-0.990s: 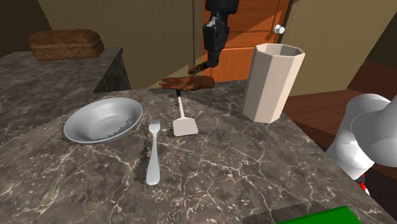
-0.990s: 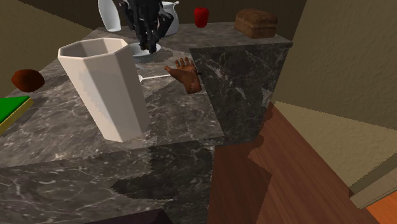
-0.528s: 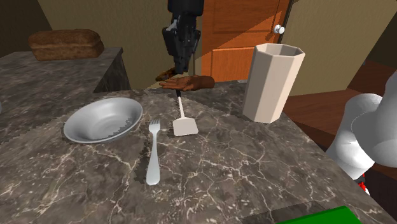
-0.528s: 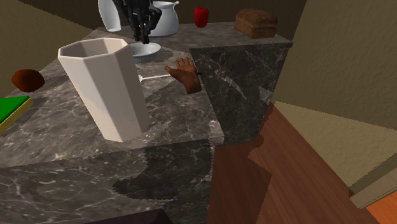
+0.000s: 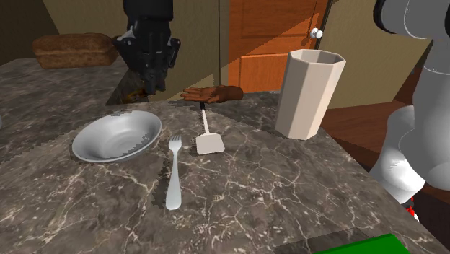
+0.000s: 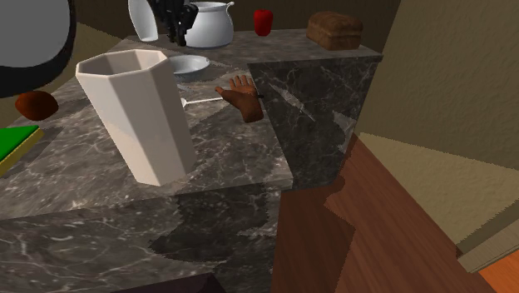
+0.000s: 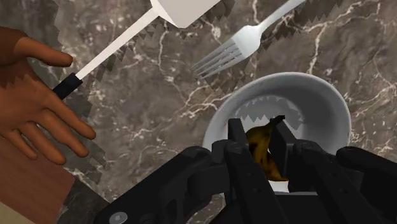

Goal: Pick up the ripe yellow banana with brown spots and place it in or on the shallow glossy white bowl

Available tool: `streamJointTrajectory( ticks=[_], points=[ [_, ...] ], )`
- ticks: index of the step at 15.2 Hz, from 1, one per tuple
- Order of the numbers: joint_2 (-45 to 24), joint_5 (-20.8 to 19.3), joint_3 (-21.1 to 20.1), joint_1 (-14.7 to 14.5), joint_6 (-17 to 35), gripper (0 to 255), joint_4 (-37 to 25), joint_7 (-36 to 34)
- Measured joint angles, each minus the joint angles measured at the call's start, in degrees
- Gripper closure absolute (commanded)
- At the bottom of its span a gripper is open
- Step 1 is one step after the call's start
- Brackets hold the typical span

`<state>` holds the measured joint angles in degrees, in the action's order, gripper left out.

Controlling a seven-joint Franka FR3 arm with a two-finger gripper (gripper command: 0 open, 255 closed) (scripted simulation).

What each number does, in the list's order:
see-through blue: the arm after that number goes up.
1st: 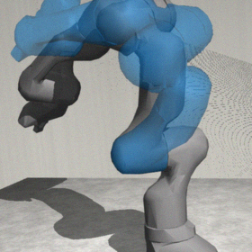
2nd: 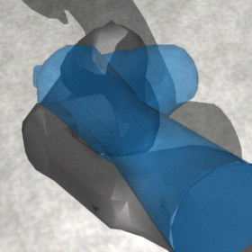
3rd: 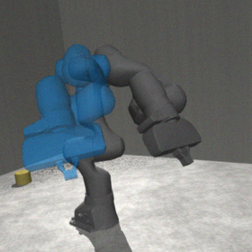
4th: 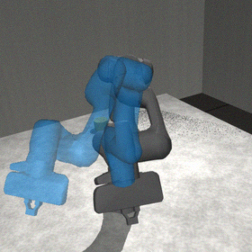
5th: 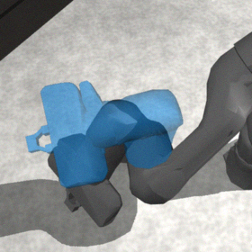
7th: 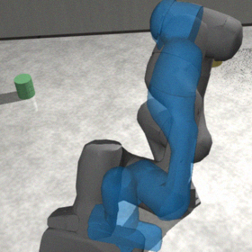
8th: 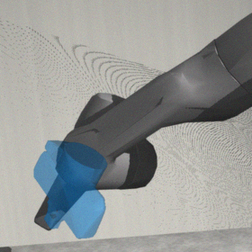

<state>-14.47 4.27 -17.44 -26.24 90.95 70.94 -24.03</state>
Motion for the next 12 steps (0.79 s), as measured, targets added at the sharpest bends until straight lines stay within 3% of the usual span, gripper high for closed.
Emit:
streamJointTrajectory(
  ticks=[3,4,5,12],
  points=[
    [-8.83,-3.08,-0.61,-3.69,-4.06,255,-13.03,-3.17],
    [-13.78,-4.67,-0.62,-5.92,-6.52,255,-20.59,-4.41],
    [-15.56,-5.20,-0.50,-6.64,-7.17,255,-23.10,-4.77],
    [-12.63,-4.29,-0.57,-5.41,-0.12,255,-12.90,-4.36]
  ],
)
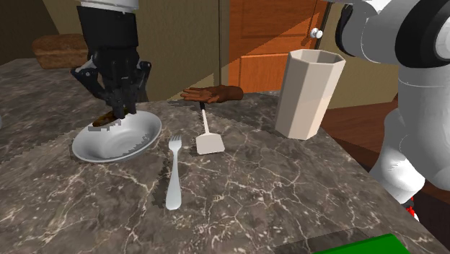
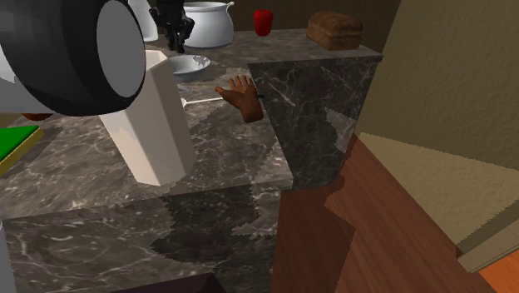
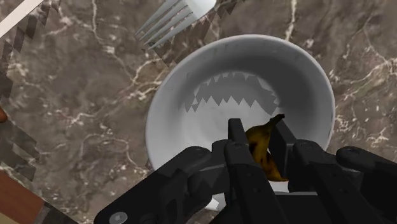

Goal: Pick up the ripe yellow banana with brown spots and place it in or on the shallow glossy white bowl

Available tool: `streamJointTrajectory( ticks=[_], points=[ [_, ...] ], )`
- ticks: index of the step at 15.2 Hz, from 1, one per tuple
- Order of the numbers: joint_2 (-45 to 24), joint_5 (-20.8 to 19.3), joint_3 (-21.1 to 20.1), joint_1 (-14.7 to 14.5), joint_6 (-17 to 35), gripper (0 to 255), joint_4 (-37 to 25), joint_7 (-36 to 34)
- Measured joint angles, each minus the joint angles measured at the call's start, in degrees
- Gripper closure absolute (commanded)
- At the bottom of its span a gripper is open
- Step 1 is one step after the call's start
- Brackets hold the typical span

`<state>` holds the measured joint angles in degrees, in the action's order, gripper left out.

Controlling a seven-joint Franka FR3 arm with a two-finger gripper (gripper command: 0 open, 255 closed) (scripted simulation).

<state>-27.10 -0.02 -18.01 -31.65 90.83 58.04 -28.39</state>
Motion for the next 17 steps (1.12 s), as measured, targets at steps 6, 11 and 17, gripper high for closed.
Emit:
streamJointTrajectory(
  ticks=[6,11,17],
  points=[
    [2.31,0.73,-0.03,1.03,6.01,255,8.36,0.70],
    [2.75,0.88,-0.02,1.25,7.31,255,10.09,0.89],
    [2.78,0.89,-0.02,1.26,7.38,0,10.18,0.90]
  ],
)
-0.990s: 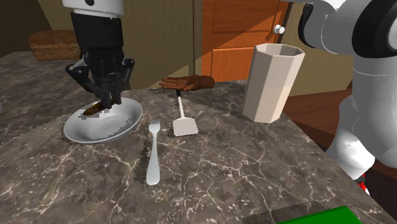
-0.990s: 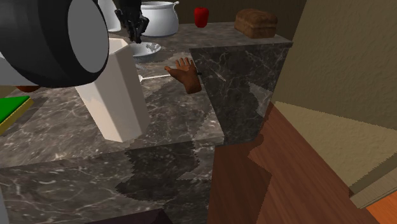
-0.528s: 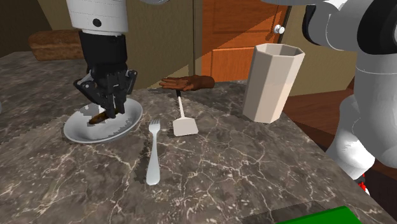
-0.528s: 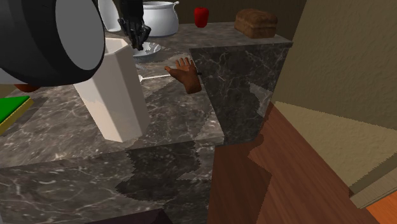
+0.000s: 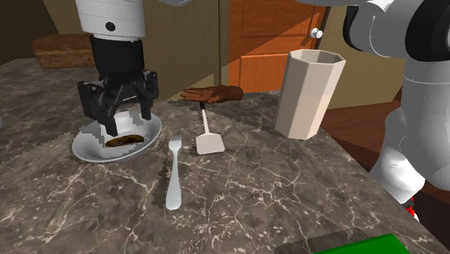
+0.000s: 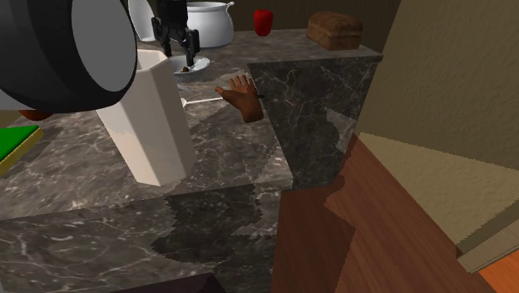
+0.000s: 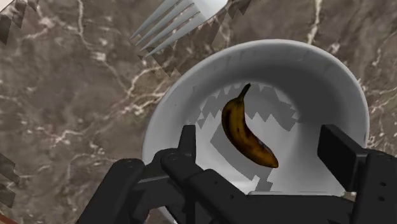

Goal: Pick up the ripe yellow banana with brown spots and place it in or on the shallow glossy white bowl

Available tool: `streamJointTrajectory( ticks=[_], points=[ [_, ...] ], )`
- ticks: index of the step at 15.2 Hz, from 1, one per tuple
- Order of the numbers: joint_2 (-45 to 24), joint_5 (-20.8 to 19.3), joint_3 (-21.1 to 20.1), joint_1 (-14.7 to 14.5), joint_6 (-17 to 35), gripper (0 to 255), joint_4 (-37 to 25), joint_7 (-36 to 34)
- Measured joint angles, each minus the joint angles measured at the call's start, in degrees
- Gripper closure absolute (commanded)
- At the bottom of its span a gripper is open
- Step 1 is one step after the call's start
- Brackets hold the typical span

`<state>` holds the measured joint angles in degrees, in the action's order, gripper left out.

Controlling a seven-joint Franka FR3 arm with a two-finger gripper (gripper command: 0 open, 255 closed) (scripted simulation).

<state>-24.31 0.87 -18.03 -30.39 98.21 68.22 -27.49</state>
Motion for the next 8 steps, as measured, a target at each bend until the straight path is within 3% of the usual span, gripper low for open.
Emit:
streamJointTrajectory(
  ticks=[3,8],
  points=[
    [0.00,0.00,0.00,0.00,0.00,0,0.00,0.00],
    [-1.75,-0.48,0.08,-0.46,-7.33,0,-9.13,-0.22]
  ],
)
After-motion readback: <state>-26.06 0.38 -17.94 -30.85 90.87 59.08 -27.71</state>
